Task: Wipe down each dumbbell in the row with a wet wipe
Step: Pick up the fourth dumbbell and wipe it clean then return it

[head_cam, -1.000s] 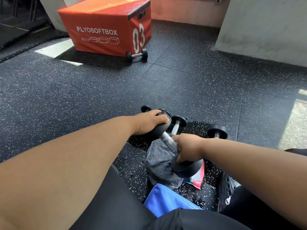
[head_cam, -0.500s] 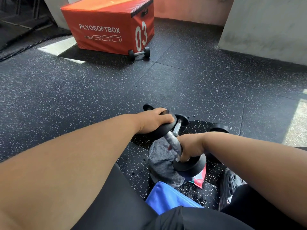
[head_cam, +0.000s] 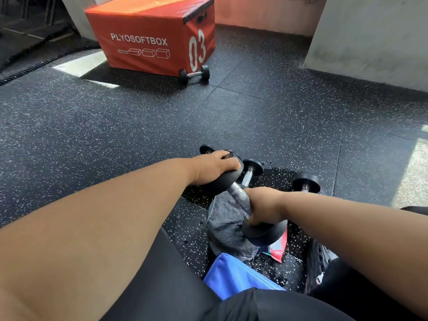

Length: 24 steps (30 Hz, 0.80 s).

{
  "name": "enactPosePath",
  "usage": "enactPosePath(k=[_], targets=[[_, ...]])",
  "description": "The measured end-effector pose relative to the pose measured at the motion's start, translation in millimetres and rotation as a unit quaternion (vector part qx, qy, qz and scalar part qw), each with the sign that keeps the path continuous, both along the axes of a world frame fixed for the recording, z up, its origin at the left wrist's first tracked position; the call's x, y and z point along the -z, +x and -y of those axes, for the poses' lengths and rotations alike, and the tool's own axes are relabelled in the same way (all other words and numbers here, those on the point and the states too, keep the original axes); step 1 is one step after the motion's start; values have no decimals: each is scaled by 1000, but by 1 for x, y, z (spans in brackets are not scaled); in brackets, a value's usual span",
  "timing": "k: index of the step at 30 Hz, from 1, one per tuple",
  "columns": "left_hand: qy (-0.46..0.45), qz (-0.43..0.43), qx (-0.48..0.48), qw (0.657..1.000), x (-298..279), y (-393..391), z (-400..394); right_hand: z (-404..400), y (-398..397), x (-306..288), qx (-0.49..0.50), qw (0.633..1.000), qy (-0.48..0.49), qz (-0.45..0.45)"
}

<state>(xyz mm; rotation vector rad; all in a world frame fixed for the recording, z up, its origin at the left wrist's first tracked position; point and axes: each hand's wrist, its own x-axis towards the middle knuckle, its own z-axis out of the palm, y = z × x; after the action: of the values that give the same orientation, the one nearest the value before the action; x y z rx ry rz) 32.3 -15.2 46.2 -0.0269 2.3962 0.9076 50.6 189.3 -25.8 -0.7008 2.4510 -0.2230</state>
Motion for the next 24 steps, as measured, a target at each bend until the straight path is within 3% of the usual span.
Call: enactPosePath(k=[3, 5, 11, 24], targets=[[-9, 0, 5, 1000, 1, -1, 0, -9, -9, -6, -1, 995, -8, 103], [-6, 0, 5, 1000, 1, -1, 0, -12, -12, -8, 4, 992, -16, 122], [-3, -6, 3, 1000, -4, 1, 1, 2, 3, 8, 14, 999, -23, -41], [-14, 4, 7, 1000, -3, -1, 3, -7, -21, -20, -59, 995, 67, 44]])
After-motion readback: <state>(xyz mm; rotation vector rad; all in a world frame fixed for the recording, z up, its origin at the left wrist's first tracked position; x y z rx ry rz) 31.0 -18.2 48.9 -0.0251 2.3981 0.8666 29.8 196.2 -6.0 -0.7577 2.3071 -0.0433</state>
